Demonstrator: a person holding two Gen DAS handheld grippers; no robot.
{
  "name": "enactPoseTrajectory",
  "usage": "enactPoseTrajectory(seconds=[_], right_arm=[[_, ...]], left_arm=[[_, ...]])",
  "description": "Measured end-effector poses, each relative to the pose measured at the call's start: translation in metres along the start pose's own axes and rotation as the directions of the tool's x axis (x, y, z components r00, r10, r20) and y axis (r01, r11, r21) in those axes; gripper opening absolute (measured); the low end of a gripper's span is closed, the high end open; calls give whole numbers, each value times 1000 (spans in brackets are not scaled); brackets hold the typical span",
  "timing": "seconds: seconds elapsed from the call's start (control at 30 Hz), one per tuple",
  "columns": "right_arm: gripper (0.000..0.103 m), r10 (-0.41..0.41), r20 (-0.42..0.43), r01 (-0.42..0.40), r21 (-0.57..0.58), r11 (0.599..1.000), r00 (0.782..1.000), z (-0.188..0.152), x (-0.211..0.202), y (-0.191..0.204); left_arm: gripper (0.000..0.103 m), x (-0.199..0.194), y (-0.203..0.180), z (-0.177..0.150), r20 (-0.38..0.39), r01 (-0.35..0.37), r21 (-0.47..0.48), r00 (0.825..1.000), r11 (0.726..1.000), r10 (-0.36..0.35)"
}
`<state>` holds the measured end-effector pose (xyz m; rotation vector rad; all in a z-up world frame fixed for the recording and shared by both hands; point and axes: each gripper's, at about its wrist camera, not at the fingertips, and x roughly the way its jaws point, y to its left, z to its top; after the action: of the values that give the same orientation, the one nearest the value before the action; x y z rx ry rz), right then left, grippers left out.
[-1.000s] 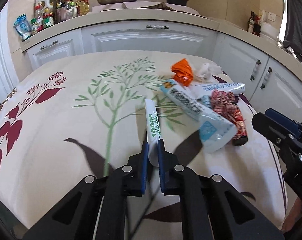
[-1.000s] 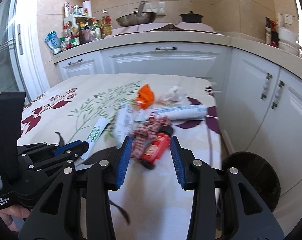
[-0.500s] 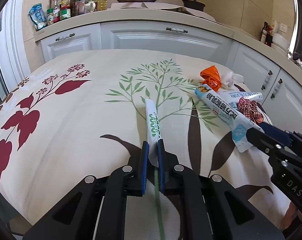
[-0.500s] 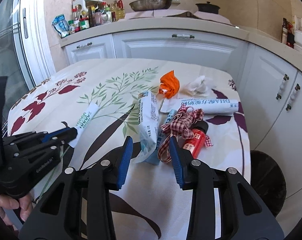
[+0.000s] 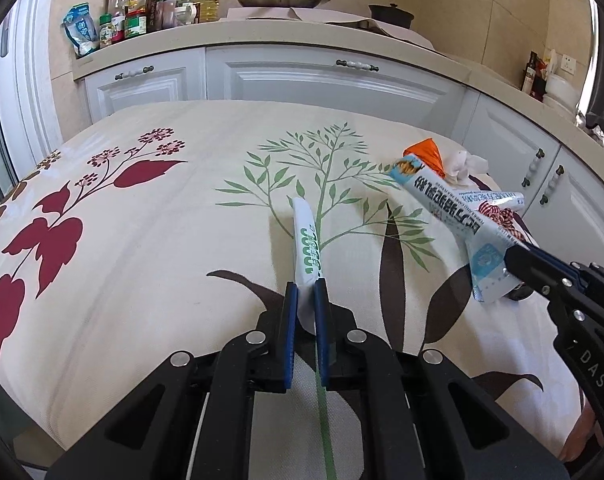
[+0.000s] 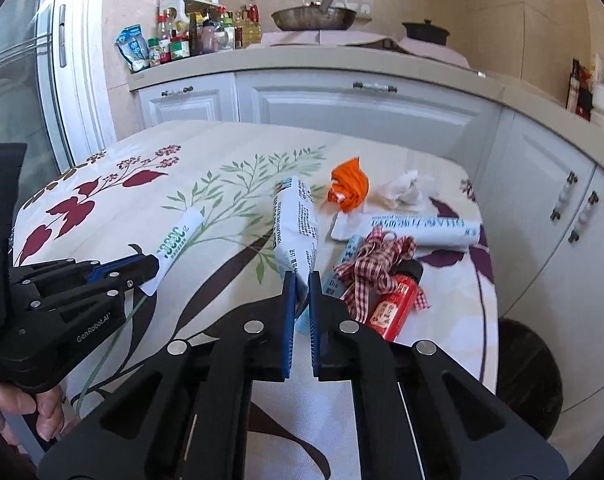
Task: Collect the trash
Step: 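Lift the white tube with the left tool while the right tool grasps the white printed packet, then carry the white tube and white packet over the black bin and open both tools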
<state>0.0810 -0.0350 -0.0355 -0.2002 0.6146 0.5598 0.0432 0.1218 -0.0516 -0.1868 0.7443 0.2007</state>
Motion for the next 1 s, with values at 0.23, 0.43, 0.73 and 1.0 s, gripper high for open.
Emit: enactPoseTrajectory(seconds=[0.23, 0.43, 0.73, 1.0], right_arm=[[7, -35, 31, 34, 28, 999, 999, 0, -15, -18], [7, -95, 49, 91, 71, 993, 994, -8, -32, -45], [6, -174, 69, 161, 156, 975, 982, -21, -58, -87], [6, -226, 78, 205, 212, 956, 971, -35, -77, -115]], left_arm=[[9, -11, -11, 3, 28, 20, 15, 999, 1000, -20], [9, -21, -31, 6, 53, 62, 46, 997, 997, -65], [9, -32, -82, 8, 70, 149, 132, 985, 980, -159], [9, -40, -126, 10, 78, 211, 204, 970, 956, -231]])
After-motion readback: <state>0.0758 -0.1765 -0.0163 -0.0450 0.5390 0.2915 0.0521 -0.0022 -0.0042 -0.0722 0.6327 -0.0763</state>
